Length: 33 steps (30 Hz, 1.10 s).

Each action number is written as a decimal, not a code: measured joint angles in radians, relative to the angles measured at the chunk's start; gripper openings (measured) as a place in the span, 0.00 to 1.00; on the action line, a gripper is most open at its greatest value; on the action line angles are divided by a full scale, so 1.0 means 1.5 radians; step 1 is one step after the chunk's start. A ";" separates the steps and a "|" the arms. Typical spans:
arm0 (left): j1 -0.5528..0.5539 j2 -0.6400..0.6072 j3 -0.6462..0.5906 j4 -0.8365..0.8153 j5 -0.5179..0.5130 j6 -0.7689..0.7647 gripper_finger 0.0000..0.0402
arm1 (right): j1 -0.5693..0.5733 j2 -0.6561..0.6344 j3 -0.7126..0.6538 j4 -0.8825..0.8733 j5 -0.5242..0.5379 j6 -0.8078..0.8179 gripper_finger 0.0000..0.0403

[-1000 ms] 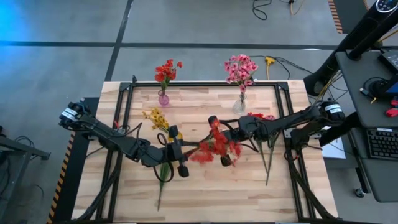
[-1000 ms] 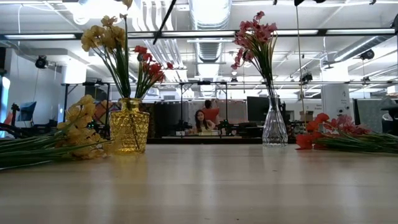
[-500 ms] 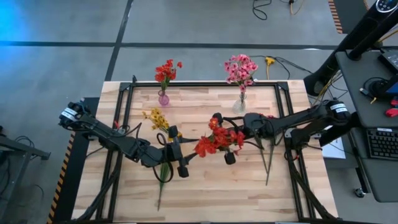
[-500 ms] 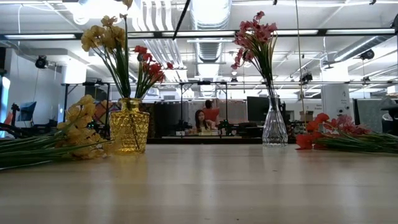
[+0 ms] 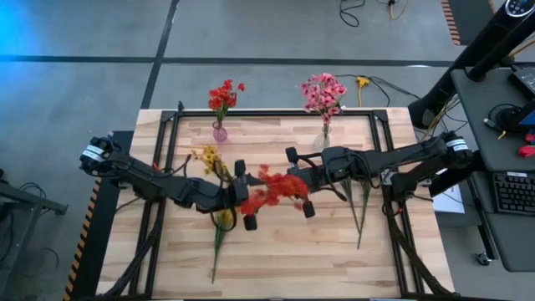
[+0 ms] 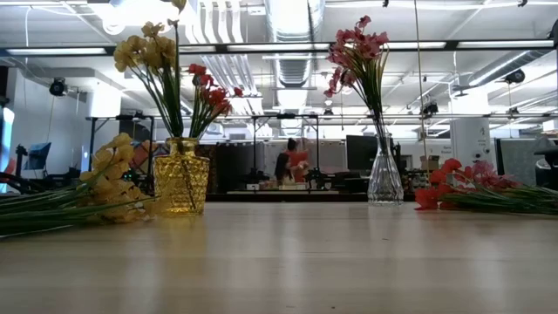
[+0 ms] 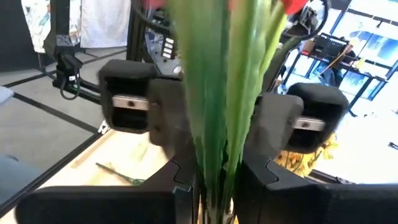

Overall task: Sort flowers into vase by color
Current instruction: Put the left red flower into the purple flower vase

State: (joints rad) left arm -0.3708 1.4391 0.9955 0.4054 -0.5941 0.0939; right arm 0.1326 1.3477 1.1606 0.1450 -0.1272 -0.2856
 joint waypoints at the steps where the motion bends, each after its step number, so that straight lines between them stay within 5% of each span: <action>1: 0.004 0.000 0.000 -0.002 0.000 -0.004 0.41 | 0.000 0.002 0.004 -0.009 0.000 0.000 0.14; 33: 0.032 0.022 0.000 0.036 0.012 -0.013 0.43 | 0.000 0.003 0.006 0.037 0.023 -0.039 0.03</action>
State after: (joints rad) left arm -0.3230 1.4716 0.9962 0.4587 -0.5762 0.0742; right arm 0.1329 1.3521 1.1694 0.2012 -0.0933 -0.3447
